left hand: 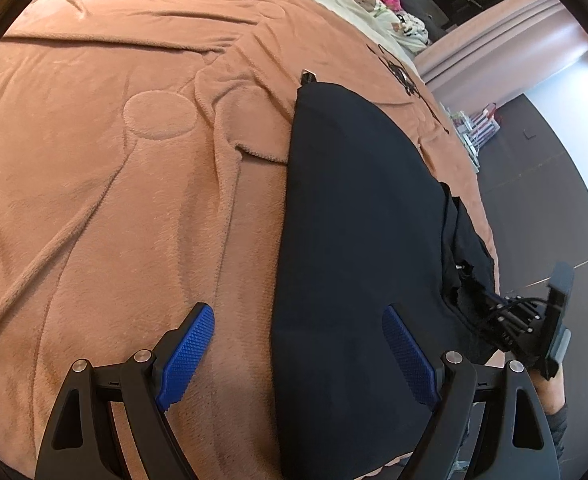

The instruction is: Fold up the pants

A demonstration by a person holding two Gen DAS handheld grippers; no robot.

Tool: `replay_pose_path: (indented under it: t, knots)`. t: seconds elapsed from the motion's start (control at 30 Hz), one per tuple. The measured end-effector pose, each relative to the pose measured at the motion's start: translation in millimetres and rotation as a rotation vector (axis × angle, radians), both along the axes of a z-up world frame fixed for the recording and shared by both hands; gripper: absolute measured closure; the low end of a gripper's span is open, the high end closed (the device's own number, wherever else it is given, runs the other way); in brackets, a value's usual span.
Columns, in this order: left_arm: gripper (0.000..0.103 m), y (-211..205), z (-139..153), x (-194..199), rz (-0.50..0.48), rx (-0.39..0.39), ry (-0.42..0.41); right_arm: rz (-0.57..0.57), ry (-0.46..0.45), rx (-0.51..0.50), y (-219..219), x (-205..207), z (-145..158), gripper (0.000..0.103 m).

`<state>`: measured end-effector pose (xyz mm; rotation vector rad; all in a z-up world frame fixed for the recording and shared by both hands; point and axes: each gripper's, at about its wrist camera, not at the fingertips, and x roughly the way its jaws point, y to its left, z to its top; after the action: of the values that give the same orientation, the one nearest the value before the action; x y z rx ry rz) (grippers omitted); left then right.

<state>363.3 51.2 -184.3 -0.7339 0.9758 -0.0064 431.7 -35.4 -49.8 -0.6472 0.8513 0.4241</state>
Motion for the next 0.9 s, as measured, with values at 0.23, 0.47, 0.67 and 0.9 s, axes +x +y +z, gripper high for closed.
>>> replay_pose_path:
  t: [0.23,0.47,0.67,0.9]
  knots:
    - [0.015,-6,2,4,-0.018,-0.012,-0.012,-0.124,0.021,0.235,-52,26,38,0.101]
    - [0.015,-5,4,6,-0.019,-0.015,-0.022,-0.259,0.065,0.399,-102,57,43,0.101]
    - [0.015,-5,2,6,-0.019,-0.021,-0.016,-0.378,0.144,0.541,-139,88,30,0.102]
    - [0.015,-5,3,8,-0.022,-0.023,-0.018,-0.493,0.231,0.637,-172,106,11,0.102]
